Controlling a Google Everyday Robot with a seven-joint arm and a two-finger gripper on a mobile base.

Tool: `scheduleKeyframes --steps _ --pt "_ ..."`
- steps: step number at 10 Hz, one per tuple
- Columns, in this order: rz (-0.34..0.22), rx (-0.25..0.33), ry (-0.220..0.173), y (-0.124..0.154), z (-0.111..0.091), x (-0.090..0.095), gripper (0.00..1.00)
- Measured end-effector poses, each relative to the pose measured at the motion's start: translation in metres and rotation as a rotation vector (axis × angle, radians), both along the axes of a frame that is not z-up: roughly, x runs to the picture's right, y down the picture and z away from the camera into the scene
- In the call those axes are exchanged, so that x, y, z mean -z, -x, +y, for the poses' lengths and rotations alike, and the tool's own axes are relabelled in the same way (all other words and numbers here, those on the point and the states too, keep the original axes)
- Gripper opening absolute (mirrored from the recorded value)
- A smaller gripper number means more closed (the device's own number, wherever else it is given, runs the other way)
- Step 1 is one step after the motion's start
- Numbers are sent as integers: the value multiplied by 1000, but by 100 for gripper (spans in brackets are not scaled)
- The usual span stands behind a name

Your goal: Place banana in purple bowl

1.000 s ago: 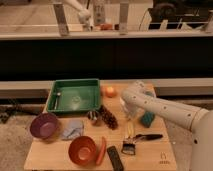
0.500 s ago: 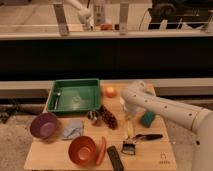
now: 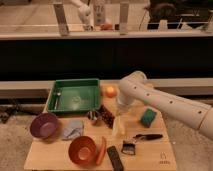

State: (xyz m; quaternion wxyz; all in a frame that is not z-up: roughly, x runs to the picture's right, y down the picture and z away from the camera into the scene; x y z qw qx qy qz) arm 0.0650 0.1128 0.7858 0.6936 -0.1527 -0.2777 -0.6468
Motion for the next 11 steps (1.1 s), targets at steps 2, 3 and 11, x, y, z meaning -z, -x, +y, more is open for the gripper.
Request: scheduleKeyframes --steps 2,3,11 --pt "-155 -5 -25 70 -13 51 0" --pt "-215 -7 -35 92 -13 68 0" --pt "-539 -74 73 247 36 117 0"
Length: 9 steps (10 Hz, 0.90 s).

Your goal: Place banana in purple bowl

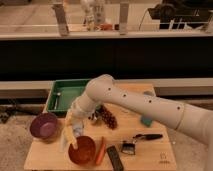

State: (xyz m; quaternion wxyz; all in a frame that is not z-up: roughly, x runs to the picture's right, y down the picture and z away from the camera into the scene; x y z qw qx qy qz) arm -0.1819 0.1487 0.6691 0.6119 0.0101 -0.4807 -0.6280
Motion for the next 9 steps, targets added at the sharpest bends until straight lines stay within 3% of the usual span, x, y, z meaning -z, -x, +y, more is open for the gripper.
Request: scheduleKeyframes --steps 4,9 --pt "-15 -27 24 61 27 -12 0" --pt "-12 -39 -3 126 21 -26 0"
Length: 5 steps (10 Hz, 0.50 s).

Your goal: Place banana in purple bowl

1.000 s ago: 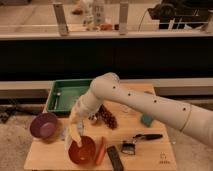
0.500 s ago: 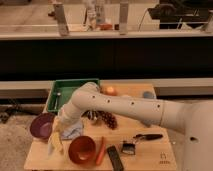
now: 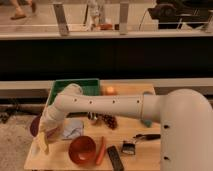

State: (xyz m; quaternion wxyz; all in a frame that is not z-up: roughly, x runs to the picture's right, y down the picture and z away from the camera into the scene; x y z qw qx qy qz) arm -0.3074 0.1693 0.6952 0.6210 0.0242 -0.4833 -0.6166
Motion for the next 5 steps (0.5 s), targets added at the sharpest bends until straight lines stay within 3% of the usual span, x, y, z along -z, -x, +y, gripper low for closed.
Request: scheduleKeyframes --steps 3,5 --pt "14 27 -54 26 -2 -14 0" --pt "-8 55 -75 36 -4 -23 0"
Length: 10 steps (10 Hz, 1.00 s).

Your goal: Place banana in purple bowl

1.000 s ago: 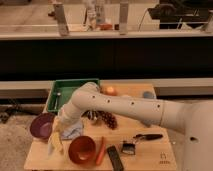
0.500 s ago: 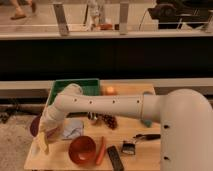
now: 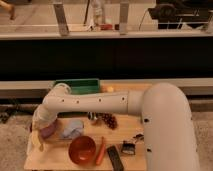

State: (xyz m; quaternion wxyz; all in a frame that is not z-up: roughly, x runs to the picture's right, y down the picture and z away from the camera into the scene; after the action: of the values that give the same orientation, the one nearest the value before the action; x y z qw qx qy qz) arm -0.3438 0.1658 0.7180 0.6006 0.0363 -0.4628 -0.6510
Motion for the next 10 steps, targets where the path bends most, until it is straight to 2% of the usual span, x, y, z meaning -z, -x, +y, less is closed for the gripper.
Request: scheduleKeyframes --steps 4,5,8,9,10 --pt "-41 79 -12 18 -12 -14 0" --pt "-41 96 -13 21 -16 -17 4" --pt "-28 130 -12 24 -26 -25 33" --pt "-25 150 -14 25 -30 -27 47" --pt "-24 156 -13 24 -33 -28 55"
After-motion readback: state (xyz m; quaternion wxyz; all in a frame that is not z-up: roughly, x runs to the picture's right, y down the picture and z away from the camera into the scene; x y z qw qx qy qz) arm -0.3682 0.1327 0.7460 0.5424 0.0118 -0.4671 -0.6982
